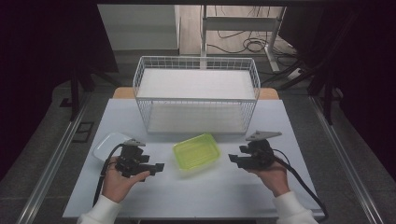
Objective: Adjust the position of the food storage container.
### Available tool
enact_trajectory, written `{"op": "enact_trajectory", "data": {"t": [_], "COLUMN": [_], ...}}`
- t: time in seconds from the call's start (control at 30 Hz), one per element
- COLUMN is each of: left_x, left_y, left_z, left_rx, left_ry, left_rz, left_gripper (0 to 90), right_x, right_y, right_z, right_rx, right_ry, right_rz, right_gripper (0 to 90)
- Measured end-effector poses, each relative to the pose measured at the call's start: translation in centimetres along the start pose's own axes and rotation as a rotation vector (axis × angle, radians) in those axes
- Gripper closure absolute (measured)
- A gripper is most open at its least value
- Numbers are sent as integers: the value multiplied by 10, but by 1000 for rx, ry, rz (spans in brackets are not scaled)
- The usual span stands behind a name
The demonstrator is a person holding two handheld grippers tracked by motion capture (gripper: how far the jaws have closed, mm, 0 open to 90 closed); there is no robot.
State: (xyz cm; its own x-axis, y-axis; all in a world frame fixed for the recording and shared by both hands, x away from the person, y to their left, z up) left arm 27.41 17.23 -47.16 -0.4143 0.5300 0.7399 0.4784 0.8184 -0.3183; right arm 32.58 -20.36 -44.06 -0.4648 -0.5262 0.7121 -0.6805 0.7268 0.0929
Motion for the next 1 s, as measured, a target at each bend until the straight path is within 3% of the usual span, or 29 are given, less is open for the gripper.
{"op": "enact_trajectory", "data": {"t": [0.07, 0.13, 0.23, 0.43, 0.5, 0.73, 1.0], "left_x": [-1, -1, -1, -2, -3, -3, -4], "left_y": [3, 4, 4, 4, 5, 5, 7], "left_z": [1, 1, 1, 1, 1, 0, 1], "left_rx": [0, -1, -9, -14, -13, -17, -18], "left_ry": [8, 11, 11, 14, 14, 23, 31], "left_rz": [2, 4, 17, 31, 33, 27, 11], "left_gripper": [236, 228, 216, 210, 209, 207, 206], "right_x": [-15, -19, -37, -58, -71, -99, -124], "right_y": [7, 9, 14, 15, 16, 15, 17], "right_z": [-20, -27, -52, -78, -87, -92, -92], "right_rx": [42, 50, 72, 94, 111, 123, 116], "right_ry": [17, 26, 52, 78, 85, 103, 108], "right_rz": [-7, -8, -17, -13, -1, 8, -4], "right_gripper": [527, 546, 591, 676, 761, 877, 886]}}
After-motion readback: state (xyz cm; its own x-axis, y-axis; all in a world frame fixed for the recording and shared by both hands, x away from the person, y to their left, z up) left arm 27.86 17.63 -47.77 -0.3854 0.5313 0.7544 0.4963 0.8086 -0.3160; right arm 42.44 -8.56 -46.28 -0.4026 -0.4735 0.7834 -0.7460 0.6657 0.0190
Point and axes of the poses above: each handheld gripper's, and its own axes: x roughly backward along the jaws, z roughly out of its underside, y roughly to its left, the point moved 1 cm from there along -x, roughly forward along the jaws
